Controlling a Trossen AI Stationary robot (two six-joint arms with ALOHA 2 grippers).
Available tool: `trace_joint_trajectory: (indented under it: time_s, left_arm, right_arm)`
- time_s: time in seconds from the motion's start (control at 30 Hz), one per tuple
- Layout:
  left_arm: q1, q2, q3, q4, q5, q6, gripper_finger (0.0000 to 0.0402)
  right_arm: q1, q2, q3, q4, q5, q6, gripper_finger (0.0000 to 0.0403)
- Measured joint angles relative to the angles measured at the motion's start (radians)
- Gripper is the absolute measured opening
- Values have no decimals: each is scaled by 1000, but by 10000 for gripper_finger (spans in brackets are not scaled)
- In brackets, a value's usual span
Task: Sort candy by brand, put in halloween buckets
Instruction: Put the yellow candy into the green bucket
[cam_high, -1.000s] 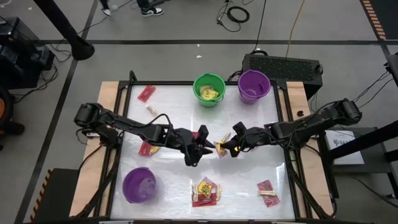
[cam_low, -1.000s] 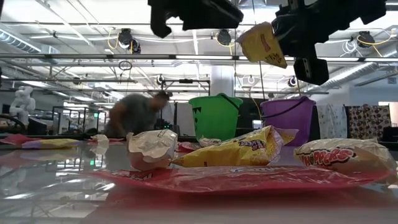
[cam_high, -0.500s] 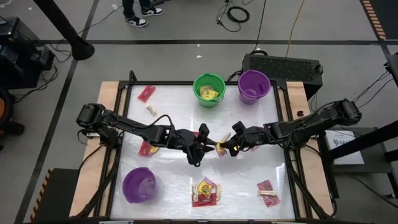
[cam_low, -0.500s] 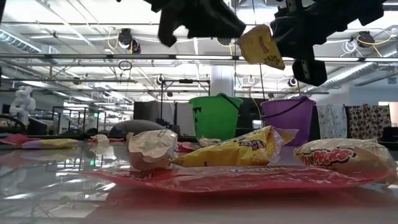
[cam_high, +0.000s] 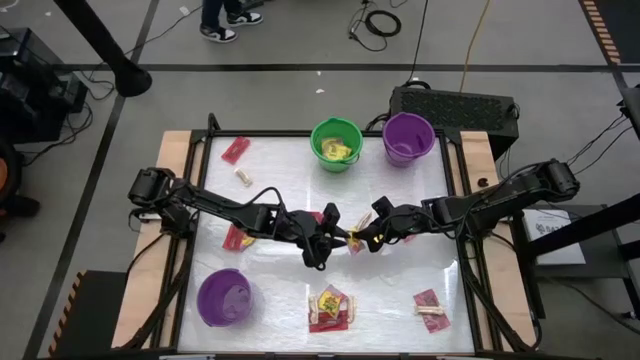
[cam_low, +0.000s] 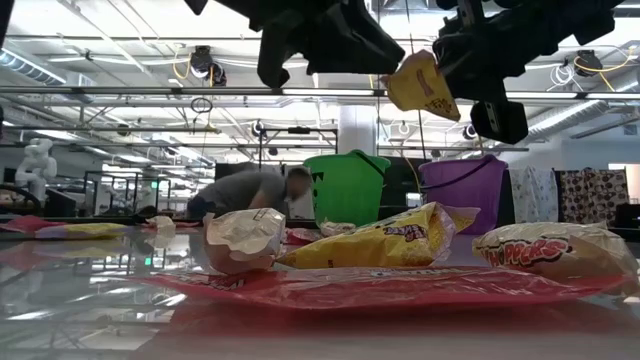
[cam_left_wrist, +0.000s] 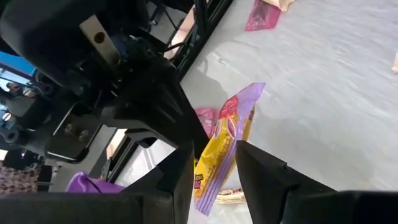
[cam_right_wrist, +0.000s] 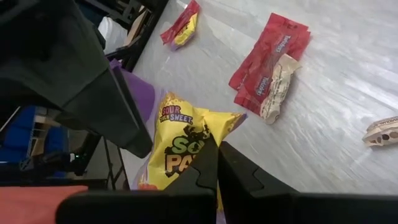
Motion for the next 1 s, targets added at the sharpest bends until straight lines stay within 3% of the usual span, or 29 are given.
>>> trace_joint_trajectory:
  time_s: [0.6, 1.0]
  left_arm:
    - [13, 0, 0, -80, 21, -1, 128]
    - [12, 0, 0, 1, 24, -1, 127]
  right_arm:
    - [0, 0, 0, 0, -49, -1, 0]
    - [0, 0, 0, -3, -49, -1, 0]
